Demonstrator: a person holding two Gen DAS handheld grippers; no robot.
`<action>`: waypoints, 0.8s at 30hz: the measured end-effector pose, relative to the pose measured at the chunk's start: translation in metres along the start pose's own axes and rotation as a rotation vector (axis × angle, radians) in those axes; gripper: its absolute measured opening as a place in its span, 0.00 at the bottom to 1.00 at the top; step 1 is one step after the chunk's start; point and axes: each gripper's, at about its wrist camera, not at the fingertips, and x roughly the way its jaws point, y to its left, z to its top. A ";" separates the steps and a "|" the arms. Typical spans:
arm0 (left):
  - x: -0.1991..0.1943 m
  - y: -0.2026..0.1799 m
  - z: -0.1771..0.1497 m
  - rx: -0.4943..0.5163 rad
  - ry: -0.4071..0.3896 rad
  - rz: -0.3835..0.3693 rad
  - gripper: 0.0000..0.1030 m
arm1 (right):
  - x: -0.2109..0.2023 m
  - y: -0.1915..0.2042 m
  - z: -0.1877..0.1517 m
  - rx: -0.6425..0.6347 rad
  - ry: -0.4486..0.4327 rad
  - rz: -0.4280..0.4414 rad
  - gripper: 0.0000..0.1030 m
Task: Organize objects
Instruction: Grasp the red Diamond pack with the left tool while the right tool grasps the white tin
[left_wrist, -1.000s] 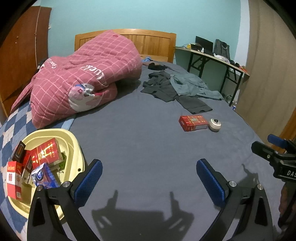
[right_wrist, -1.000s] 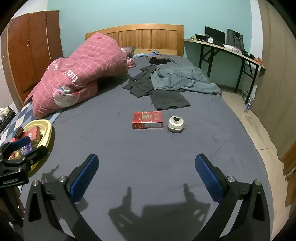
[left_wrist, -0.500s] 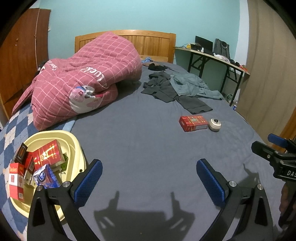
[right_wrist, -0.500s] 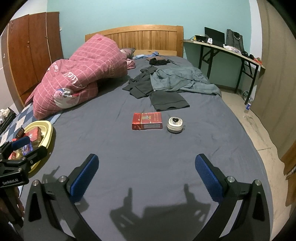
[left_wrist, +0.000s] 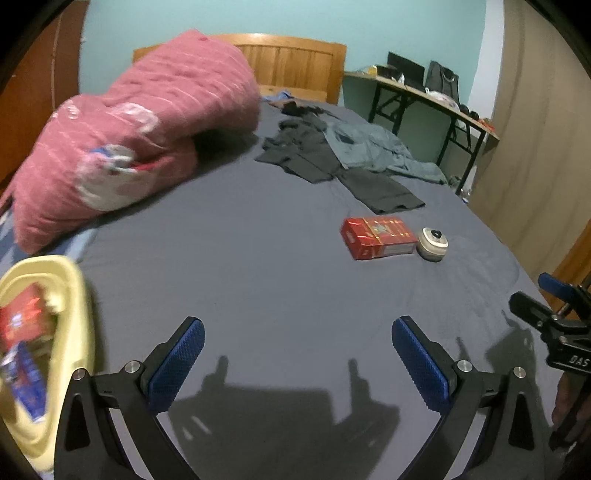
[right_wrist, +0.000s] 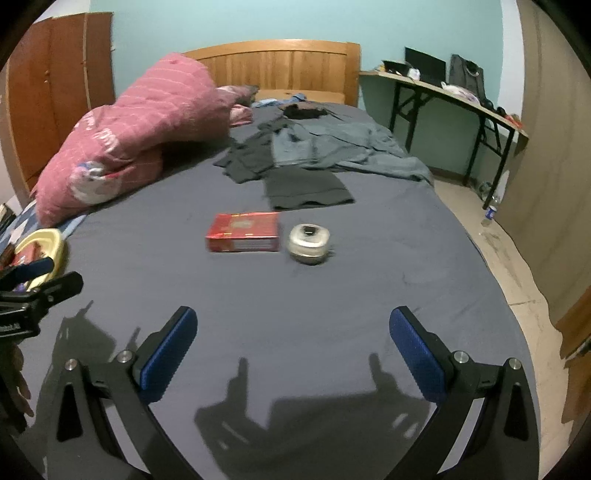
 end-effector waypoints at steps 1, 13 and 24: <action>0.014 -0.006 0.004 -0.003 0.016 -0.009 1.00 | 0.007 -0.009 0.002 0.003 -0.004 -0.004 1.00; 0.148 -0.095 0.054 0.046 0.070 0.021 1.00 | 0.060 -0.062 0.001 0.044 -0.004 -0.008 1.00; 0.189 -0.122 0.067 0.070 0.048 0.071 1.00 | 0.084 -0.056 0.014 0.049 0.002 0.021 1.00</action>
